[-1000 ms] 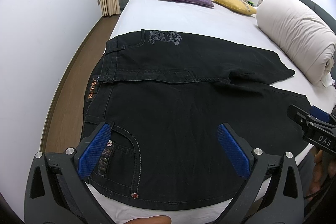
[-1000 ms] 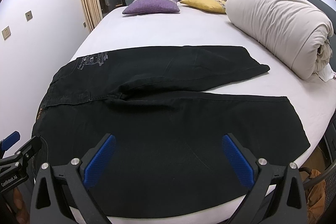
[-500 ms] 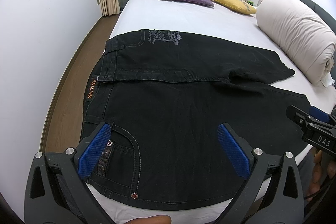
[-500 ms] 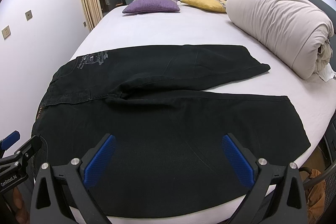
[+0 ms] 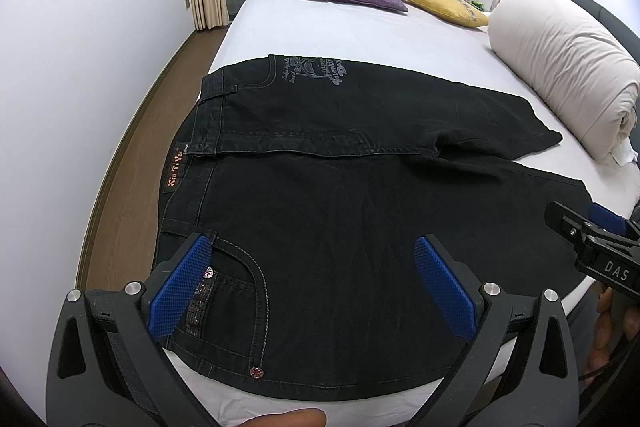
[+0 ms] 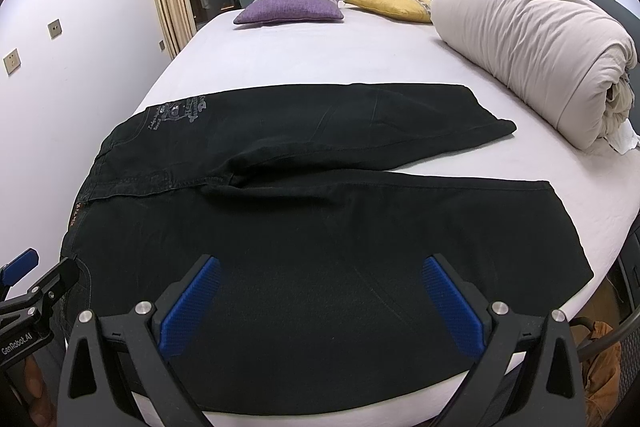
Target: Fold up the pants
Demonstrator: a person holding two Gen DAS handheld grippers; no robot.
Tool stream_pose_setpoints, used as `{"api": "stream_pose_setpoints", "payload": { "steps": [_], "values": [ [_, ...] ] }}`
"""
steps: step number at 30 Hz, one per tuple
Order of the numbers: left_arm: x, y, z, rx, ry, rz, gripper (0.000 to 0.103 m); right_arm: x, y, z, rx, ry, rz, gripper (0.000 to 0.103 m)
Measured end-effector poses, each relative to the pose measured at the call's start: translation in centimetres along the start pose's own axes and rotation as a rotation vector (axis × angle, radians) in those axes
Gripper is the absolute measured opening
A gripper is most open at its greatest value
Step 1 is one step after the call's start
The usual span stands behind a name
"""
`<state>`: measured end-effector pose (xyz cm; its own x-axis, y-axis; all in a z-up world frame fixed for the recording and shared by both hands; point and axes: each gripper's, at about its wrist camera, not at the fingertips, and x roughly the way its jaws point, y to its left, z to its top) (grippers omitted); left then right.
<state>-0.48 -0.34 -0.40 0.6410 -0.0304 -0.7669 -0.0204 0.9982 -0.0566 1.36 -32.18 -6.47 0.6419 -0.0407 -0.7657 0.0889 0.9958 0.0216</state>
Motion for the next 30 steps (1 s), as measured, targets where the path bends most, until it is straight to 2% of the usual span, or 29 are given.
{"api": "stream_pose_setpoints", "payload": {
  "steps": [15, 20, 24, 27, 30],
  "values": [
    [0.3, -0.3, -0.3, 0.024, -0.005, 0.012, 0.103, 0.0, 0.1, -0.5, 0.0, 0.008, 0.003, 0.103],
    [0.7, 0.6, 0.4, 0.008, -0.011, -0.021, 0.103, 0.5, -0.1, -0.3, -0.005, 0.019, 0.019, 0.103],
    [1.9, 2.1, 2.4, -0.01, -0.02, -0.061, 0.103, 1.0, -1.3, 0.7, 0.003, 0.025, 0.07, 0.103],
    [4.1, 3.0, 5.2, 0.028, 0.033, -0.117, 0.103, 1.4, -2.0, 2.0, -0.005, 0.015, 0.128, 0.103],
    [5.7, 3.3, 8.2, 0.09, 0.032, -0.153, 0.103, 1.6, -2.4, 3.7, -0.047, -0.011, 0.187, 0.103]
  ]
}}
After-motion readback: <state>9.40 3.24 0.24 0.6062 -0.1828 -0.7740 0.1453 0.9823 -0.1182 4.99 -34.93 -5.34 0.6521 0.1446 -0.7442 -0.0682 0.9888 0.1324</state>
